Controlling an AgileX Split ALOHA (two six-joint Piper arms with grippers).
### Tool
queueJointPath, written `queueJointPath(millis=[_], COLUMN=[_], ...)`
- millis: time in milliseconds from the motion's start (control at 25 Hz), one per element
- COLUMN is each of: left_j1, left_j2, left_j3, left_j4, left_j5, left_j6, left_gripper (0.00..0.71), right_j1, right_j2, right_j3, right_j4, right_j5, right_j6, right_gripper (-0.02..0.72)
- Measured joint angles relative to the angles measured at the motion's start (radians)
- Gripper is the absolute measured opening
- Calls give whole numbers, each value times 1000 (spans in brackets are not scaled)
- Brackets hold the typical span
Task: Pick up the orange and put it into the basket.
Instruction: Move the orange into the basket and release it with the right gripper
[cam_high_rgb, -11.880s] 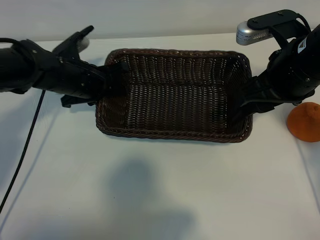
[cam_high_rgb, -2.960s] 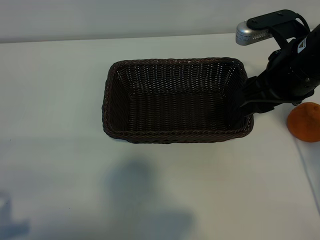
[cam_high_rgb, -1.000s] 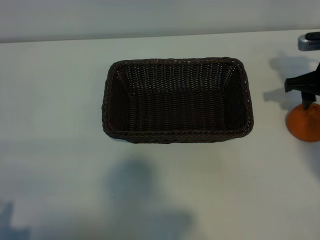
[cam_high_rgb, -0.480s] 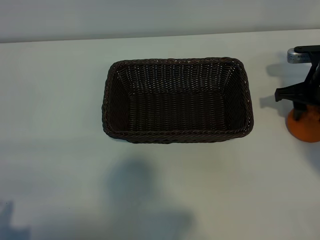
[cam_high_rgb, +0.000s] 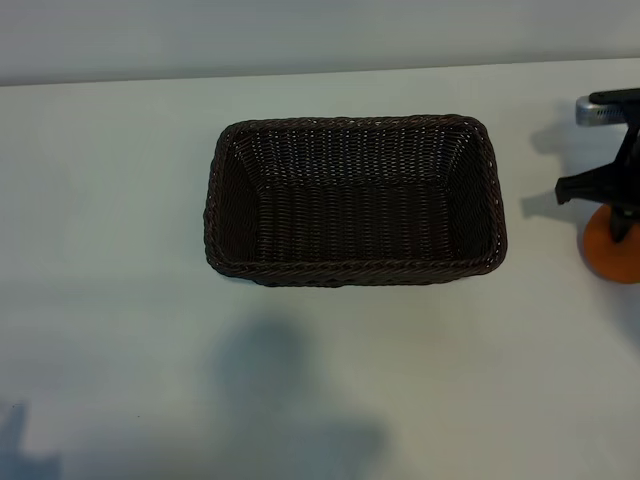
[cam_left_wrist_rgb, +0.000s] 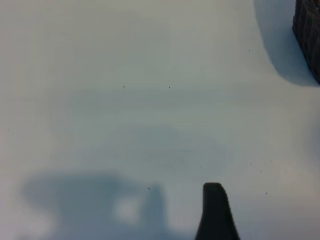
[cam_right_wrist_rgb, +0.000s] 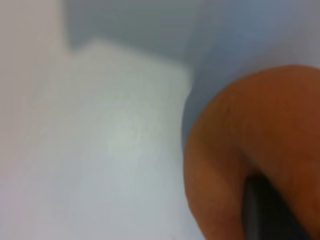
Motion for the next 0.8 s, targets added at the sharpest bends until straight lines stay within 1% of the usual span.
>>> queueJointPath(millis=[200, 400, 560, 640, 800], left_j1=[0, 0, 0, 0, 0], left_j2=[0, 0, 0, 0, 0], left_j3=[0, 0, 0, 0, 0], left_j4=[0, 0, 0, 0, 0], left_j5=[0, 0, 0, 0, 0], left_j6=[0, 0, 0, 0, 0], left_gripper=[498, 498, 498, 498, 498], right_j1=[0, 0, 0, 0, 6], right_j2=[-123, -238, -263, -263, -263], right_j3=[-33, -67, -98, -104, -111], right_j4=[4, 4, 12, 25, 98], right_j5=[60, 95, 104, 105, 105], right_j6=[-11, -11, -12, -18, -73], right_gripper=[87, 85, 84, 84, 84])
